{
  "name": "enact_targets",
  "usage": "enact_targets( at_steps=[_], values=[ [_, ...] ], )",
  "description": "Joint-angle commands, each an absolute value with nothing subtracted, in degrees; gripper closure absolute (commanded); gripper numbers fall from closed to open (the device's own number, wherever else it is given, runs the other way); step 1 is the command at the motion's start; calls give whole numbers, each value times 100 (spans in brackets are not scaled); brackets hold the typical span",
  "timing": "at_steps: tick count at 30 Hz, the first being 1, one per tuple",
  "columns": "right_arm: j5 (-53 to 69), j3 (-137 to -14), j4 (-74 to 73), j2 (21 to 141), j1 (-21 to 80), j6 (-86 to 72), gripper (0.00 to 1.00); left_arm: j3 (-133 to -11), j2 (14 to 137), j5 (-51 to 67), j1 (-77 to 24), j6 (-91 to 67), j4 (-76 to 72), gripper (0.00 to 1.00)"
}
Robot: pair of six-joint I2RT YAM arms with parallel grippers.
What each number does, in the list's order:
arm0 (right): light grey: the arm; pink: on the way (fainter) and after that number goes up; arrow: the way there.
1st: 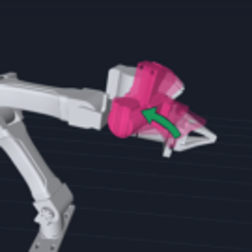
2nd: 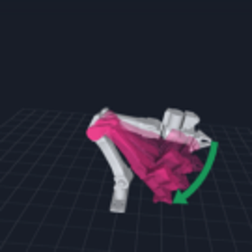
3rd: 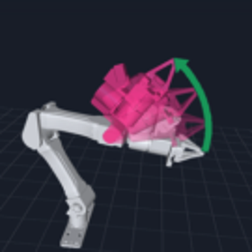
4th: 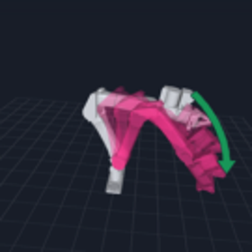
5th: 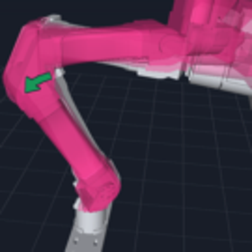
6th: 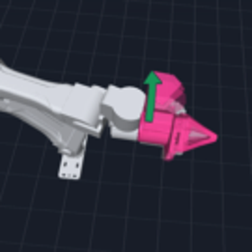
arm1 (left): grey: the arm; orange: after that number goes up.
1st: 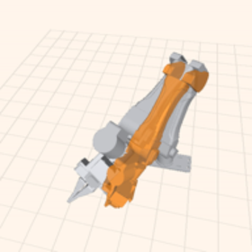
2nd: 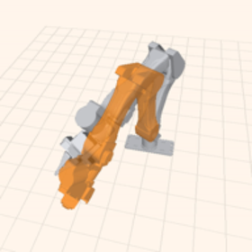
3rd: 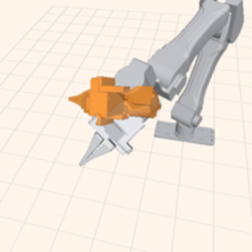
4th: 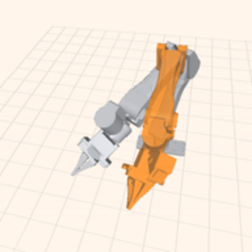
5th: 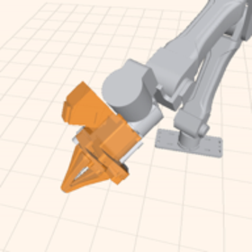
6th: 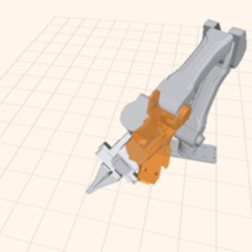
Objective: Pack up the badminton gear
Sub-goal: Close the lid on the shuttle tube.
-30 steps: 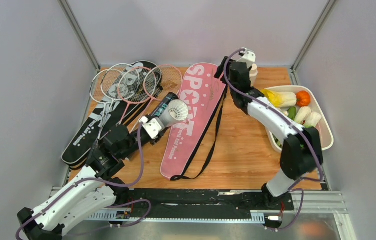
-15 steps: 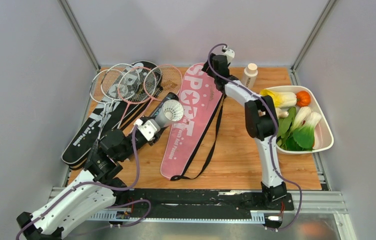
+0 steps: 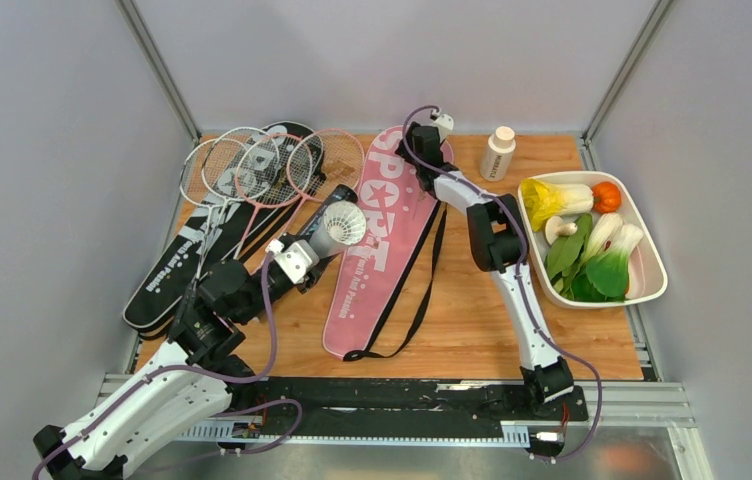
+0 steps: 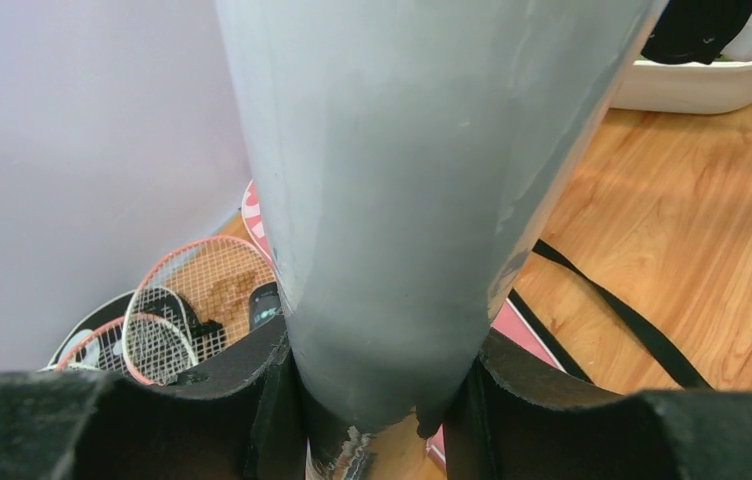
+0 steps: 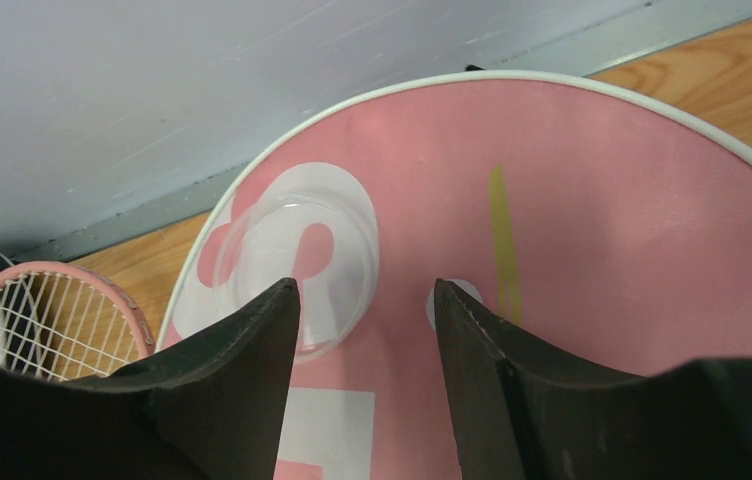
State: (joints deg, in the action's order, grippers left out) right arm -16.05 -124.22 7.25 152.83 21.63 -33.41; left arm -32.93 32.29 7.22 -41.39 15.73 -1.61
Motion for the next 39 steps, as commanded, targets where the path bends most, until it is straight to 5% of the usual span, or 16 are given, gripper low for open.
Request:
enact_targets(
  at_steps=[1, 6, 21, 39],
  values=[
    [-1603, -12829, 966, 15554, 2327, -3485, 44, -3332, 3194, 785, -4157, 1530, -678, 73],
    [-1741, -12902, 564, 15616, 2319, -3743, 52, -3324, 3189, 643, -4157, 1553, -682, 73],
    [-2233, -12767, -633, 15046, 2308, -3127, 99, -3352, 3101, 588, -4153, 1547, -703, 73],
    [-1252, -9388, -624, 11684, 2147, -1843, 100, -3373, 3029, 434, -4155, 1684, -616, 73]
  ],
)
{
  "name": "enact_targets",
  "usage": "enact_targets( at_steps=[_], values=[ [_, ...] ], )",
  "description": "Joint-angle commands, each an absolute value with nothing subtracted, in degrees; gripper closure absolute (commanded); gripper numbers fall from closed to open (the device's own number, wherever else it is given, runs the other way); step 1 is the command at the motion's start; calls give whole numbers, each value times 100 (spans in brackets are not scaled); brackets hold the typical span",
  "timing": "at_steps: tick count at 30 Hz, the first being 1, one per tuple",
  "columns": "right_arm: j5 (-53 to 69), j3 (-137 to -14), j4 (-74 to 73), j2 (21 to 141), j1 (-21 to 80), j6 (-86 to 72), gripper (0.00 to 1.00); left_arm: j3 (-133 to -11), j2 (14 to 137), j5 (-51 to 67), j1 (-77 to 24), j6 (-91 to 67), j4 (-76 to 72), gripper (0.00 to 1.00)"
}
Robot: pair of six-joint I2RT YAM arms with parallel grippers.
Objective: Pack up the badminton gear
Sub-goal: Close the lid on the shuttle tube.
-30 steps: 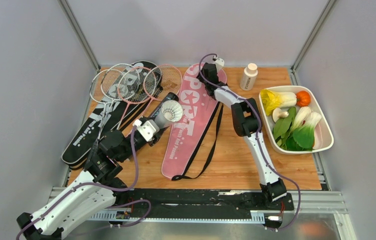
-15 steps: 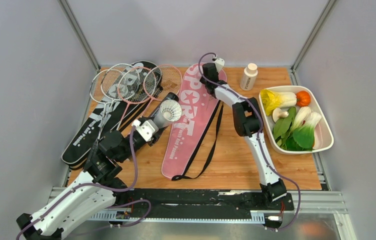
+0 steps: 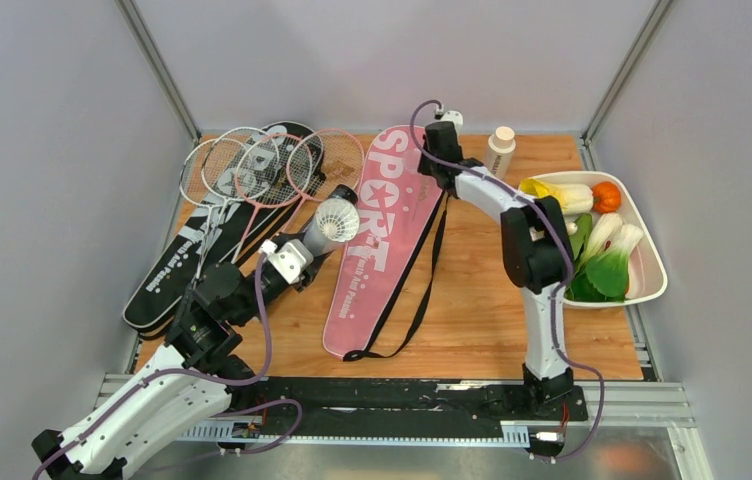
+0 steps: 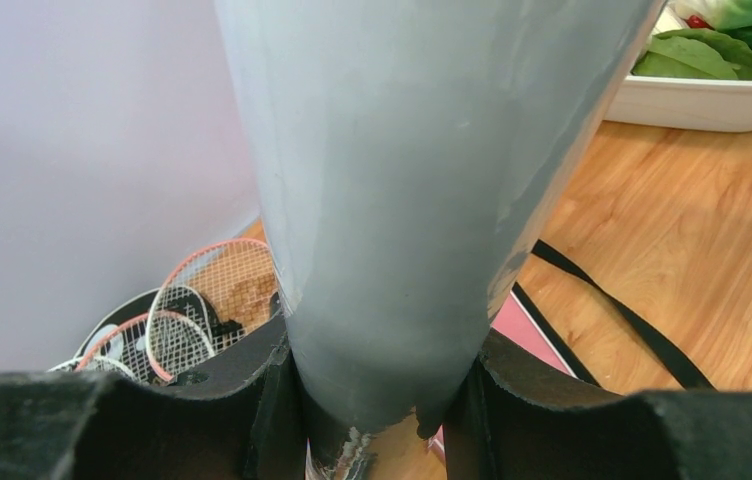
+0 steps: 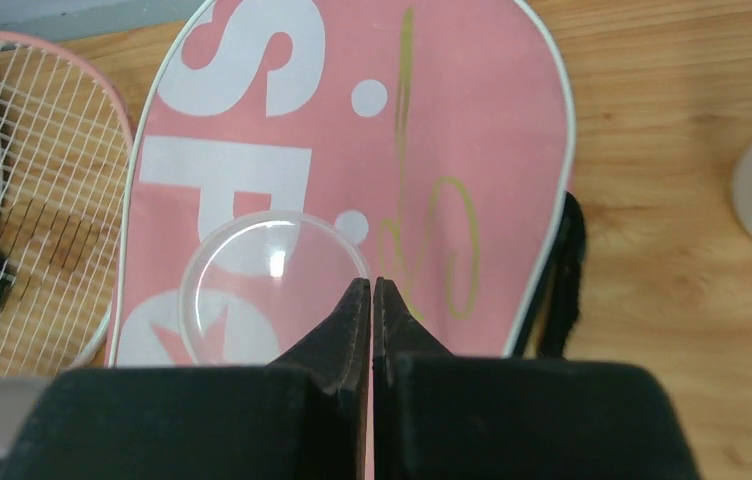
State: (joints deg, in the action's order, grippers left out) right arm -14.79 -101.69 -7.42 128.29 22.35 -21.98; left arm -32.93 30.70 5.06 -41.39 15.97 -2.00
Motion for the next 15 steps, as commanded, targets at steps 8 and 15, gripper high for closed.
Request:
enact_targets(
  at_steps=[8, 15],
  values=[
    [-333, -7880, -665, 9526, 1909, -1505, 100, -3625, 3147, 765, -4155, 1713, -110, 72],
    [948, -7074, -931, 7736, 1925, -1600, 100, -3636, 3408, 959, -4157, 1794, 171, 72]
  ],
)
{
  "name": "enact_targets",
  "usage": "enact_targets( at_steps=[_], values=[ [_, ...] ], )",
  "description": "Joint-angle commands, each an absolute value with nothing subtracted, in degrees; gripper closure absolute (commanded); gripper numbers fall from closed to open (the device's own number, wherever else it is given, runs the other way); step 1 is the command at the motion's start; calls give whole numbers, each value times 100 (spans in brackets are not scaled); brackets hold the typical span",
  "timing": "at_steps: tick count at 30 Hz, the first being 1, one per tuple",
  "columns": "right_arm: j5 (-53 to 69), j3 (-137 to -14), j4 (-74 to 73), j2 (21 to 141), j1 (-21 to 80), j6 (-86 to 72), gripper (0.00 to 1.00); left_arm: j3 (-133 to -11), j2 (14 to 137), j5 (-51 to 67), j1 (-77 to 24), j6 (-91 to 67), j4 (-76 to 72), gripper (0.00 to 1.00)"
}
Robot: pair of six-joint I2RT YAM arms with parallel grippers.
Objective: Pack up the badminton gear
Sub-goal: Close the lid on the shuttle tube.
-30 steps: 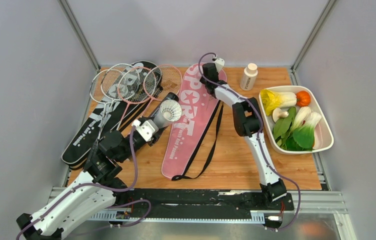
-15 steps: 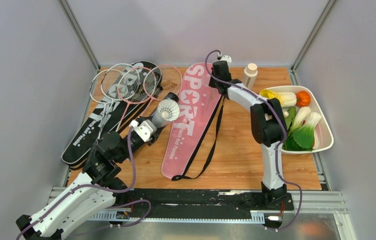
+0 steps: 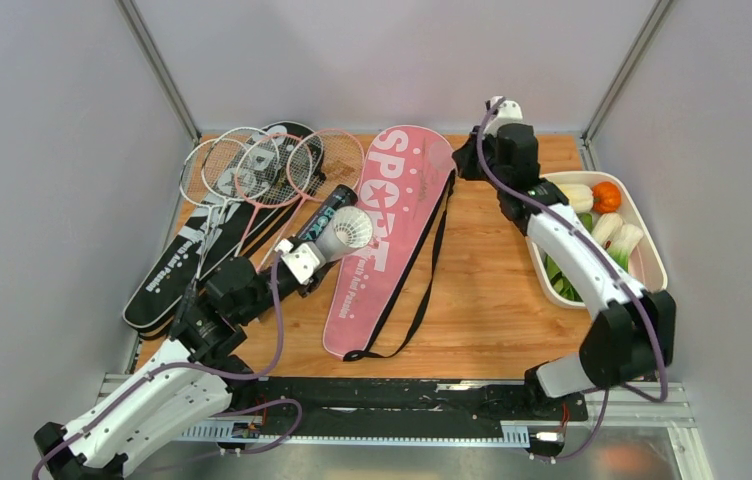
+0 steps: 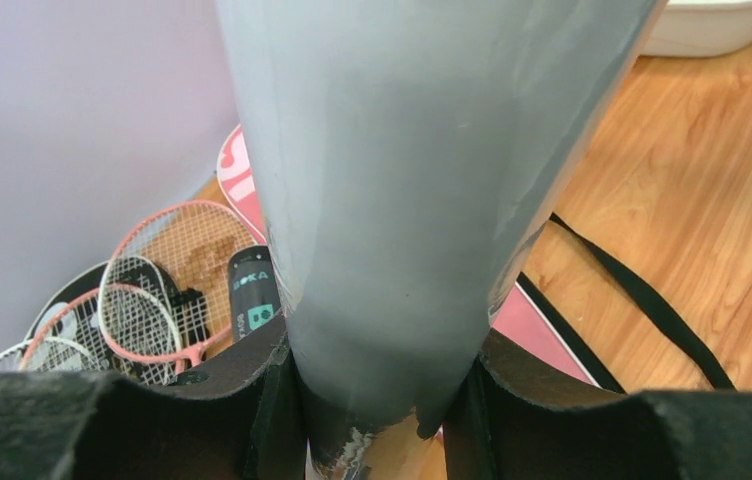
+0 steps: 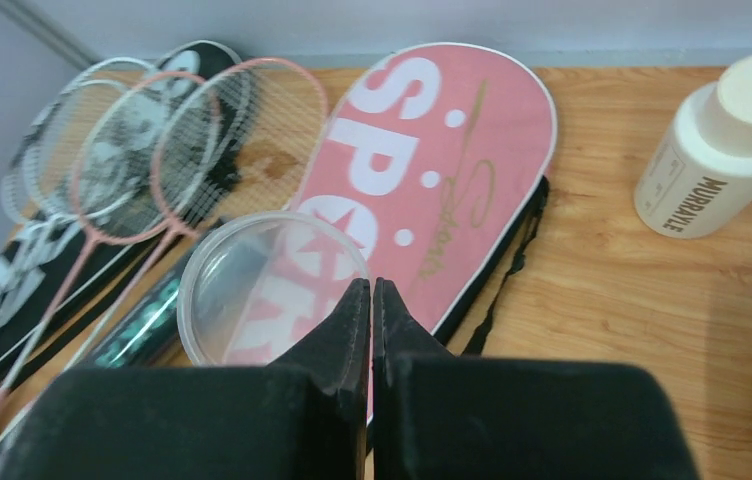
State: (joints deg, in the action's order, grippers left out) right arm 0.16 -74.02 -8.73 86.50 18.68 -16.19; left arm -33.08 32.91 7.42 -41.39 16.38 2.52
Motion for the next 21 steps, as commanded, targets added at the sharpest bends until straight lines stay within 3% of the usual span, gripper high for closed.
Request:
enact_targets(
  at_steps=[1, 12, 21],
  values=[
    [1112, -6961, -949, 7525, 1931, -1659, 100, -3678, 3453, 1018, -4155, 1807, 214, 72],
    [2887, -7095, -1435, 6188, 2281, -1842, 100, -4014, 4149, 1267, -4157, 2052, 556, 72],
    [2068, -7745, -2000, 6318, 3757, -1590, 100, -4140, 4387, 1473, -4156, 1925, 590, 72]
  ],
)
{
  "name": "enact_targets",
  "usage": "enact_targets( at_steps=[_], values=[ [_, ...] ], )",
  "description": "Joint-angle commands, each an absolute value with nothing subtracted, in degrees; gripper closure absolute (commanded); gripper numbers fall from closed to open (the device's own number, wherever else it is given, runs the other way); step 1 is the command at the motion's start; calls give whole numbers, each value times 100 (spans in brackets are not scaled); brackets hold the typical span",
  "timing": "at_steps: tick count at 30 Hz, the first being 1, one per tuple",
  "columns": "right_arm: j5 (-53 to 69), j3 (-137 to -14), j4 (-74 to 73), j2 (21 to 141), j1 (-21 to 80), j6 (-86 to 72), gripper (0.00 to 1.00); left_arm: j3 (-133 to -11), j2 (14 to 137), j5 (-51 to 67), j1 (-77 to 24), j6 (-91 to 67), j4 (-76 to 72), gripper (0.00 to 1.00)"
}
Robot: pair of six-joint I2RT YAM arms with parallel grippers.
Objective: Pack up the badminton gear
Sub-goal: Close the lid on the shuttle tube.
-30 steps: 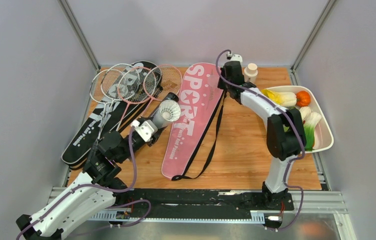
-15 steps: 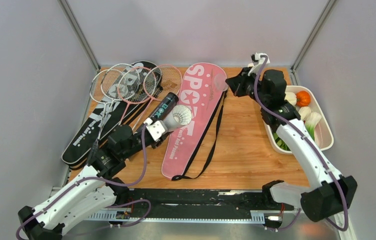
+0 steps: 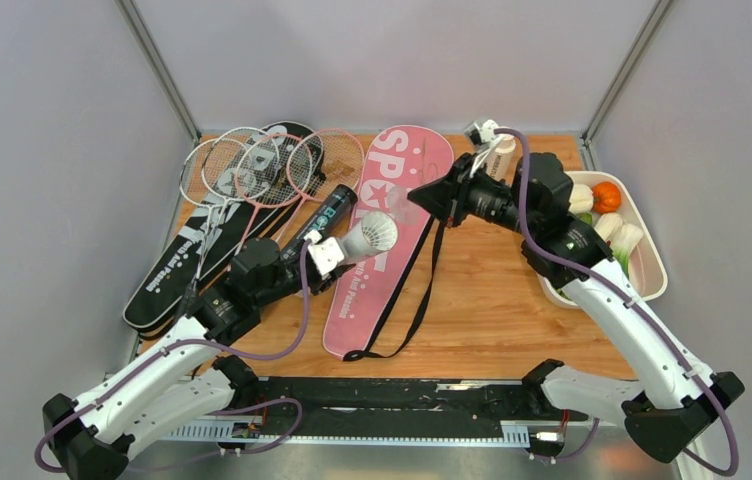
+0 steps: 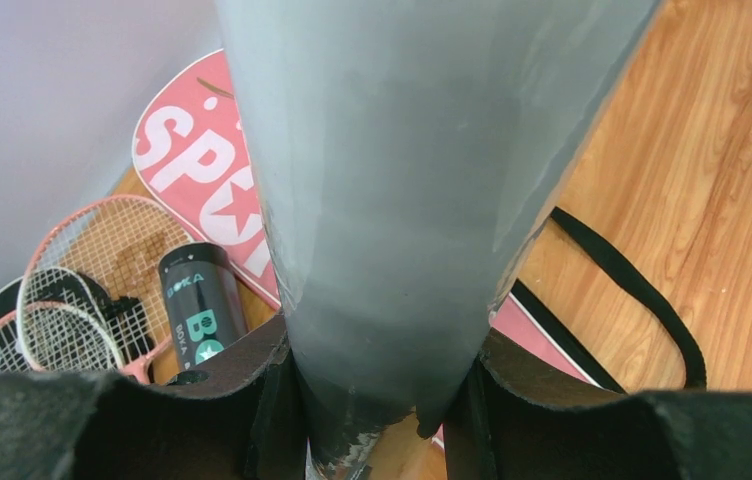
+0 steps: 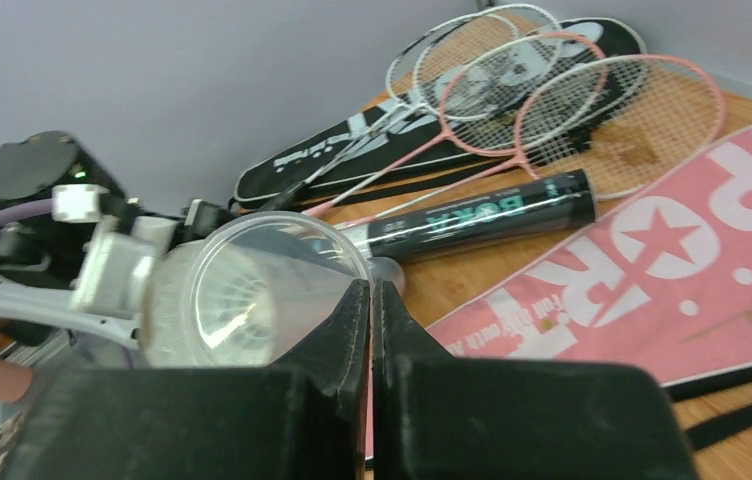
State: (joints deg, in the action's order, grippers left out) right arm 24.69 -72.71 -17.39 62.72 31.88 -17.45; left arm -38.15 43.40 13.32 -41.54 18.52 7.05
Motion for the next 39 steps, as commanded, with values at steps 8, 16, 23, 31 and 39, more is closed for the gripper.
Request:
enact_targets(
  at_steps=[8, 16, 23, 31, 39],
  values=[
    [999, -8134, -2556, 6517, 4601, -1179, 100, -4129, 4397, 1512, -4157, 1925, 623, 72],
    [180, -8112, -2863, 6521, 5011, -869, 100, -4128, 4431, 1558, -4157, 1895, 579, 72],
    [-514, -8058, -2959, 6509, 5363, -711, 100, -4158, 4484, 1564, -4153, 1860, 567, 72],
    [-821, -7927, -3036, 6369, 5500, -623, 100, -4185, 4577, 1594, -4156, 1844, 541, 72],
    [-920, -7905, -3130, 6333, 5568, -576, 100, -4218, 4638, 1574, -4151, 1850, 529, 72]
  ],
)
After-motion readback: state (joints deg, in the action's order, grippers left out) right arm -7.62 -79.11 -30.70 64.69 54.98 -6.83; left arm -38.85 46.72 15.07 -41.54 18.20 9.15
